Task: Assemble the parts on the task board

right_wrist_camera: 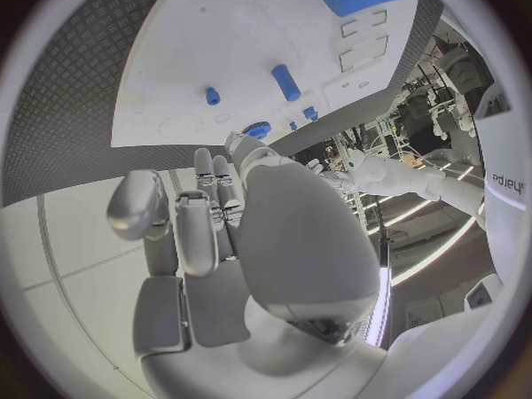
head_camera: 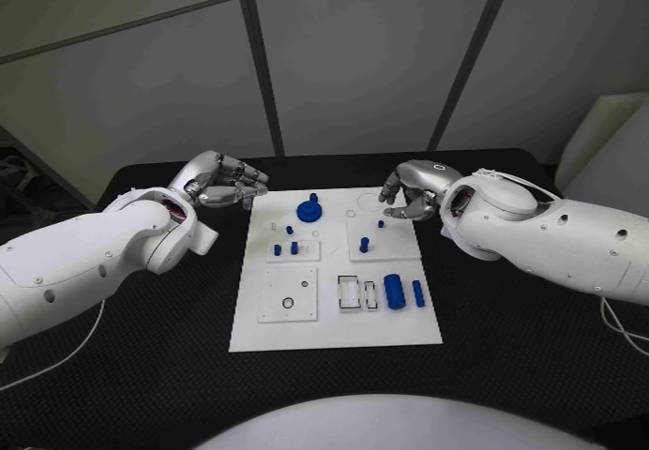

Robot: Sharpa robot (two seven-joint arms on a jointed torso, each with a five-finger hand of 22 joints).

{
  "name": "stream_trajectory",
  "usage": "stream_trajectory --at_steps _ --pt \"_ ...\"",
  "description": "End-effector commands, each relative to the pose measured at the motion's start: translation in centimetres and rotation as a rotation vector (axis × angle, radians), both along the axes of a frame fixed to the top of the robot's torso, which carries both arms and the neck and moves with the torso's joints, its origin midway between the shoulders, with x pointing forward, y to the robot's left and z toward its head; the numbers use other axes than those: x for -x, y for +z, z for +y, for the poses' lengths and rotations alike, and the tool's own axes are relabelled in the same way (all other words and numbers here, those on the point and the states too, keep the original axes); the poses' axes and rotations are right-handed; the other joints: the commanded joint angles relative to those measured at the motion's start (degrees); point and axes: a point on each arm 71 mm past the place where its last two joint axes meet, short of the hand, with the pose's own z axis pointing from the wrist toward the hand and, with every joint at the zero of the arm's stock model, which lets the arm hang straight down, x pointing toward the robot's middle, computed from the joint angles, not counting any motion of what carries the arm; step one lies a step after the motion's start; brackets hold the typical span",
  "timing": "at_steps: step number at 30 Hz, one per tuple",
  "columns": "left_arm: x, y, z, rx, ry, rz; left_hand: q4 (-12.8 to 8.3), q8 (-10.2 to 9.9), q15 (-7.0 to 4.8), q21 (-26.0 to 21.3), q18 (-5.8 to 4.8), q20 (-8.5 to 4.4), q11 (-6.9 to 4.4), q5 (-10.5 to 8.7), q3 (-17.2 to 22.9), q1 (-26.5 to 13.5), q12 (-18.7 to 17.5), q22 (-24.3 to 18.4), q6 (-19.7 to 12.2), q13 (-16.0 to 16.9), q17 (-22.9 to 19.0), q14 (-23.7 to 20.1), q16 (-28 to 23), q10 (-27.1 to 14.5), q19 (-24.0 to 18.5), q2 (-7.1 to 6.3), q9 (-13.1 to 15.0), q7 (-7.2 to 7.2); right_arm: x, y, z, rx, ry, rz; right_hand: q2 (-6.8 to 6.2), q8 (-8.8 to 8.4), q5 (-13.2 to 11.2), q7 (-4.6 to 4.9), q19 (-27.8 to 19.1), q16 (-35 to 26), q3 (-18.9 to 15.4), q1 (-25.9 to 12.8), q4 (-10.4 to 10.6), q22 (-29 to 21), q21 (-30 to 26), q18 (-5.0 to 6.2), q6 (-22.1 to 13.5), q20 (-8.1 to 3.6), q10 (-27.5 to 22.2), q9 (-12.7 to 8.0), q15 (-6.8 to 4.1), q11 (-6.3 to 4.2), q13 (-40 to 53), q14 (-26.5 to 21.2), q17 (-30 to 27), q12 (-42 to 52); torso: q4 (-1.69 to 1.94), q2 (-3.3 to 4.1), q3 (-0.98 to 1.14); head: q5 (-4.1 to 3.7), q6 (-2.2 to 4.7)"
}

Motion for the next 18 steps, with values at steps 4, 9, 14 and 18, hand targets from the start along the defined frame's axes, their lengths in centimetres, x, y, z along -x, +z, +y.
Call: stream_trajectory --at_steps 4,9,14,18 --pt "0.6 0.9 0.1 0.386 0.057 0.032 0.1 0.2 0.23 -0.9 -0.51 0.29 0.12 0.13 -0.4 -0.6 0.6 -0.4 0.2 -0.1 -0.3 -1.0 -0.5 -0.9 -0.8 0.55 -0.1 0.19 0.5 -0.6 0.4 0.066 0.015 -0.061 -0.76 -0.8 -0.7 0.61 0.3 -0.3 0.6 -0.1 -0.1 0.2 0.2 0.25 -0.2 0.34 -0.1 -0.1 0.59 0.53 -1.1 3.1 2.7 -1.0 -0.04 0.06 -0.08 -0.49 0.51" --pt "1.0 1.1 -0.1 0.431 0.056 0.037 0.2 0.2 0.3 -1.2 -0.51 0.37 0.15 0.12 -0.6 -0.7 0.8 -0.5 0.1 -0.1 -0.4 -1.2 -0.5 -1.0 -1.0 0.62 -0.1 0.24 0.7 -1.1 0.8 0.071 0.025 -0.048 -0.9 -0.96 -0.7 0.68 0.4 -0.3 0.7 -0.2 -0.2 0.2 0.3 0.26 -0.3 0.41 -0.2 -0.1 0.66 0.61 -1.5 3.0 2.6 -1.3 0.1 0.07 -0.04 -0.42 0.44" --pt "1.2 1.2 -0.3 0.448 0.051 0.04 0.2 0.2 0.34 -1.4 -0.5 0.42 0.19 0.13 -0.7 -0.7 0.9 -0.6 0.1 -0.1 -0.4 -1.4 -0.6 -1.2 -1.1 0.64 -0.1 0.28 0.7 -1.6 1.0 0.075 0.025 -0.036 -0.98 -1.14 -0.7 0.77 0.5 -0.3 0.9 -0.1 -0.3 0.4 0.4 0.23 -0.3 0.47 -0.2 0.0 0.74 0.7 -2.0 3.1 2.7 -1.6 0.06 0.06 -0.01 0.0 0.42" --pt "1.3 1.2 -0.4 0.458 0.051 0.043 0.2 0.2 0.37 -1.4 -0.5 0.45 0.22 0.13 -0.8 -0.7 0.9 -0.7 0.1 -0.1 -0.5 -1.5 -0.6 -1.3 -1.1 0.66 -0.1 0.3 0.6 -2.1 1.2 0.08 0.021 -0.027 -0.85 -1.25 -0.5 0.82 0.6 -0.3 1.3 0.1 -0.6 0.5 0.4 0.22 -0.1 0.51 0.0 0.0 0.76 0.74 -2.5 3.1 2.7 -1.8 0.08 0.05 0.01 0.17 0.3"
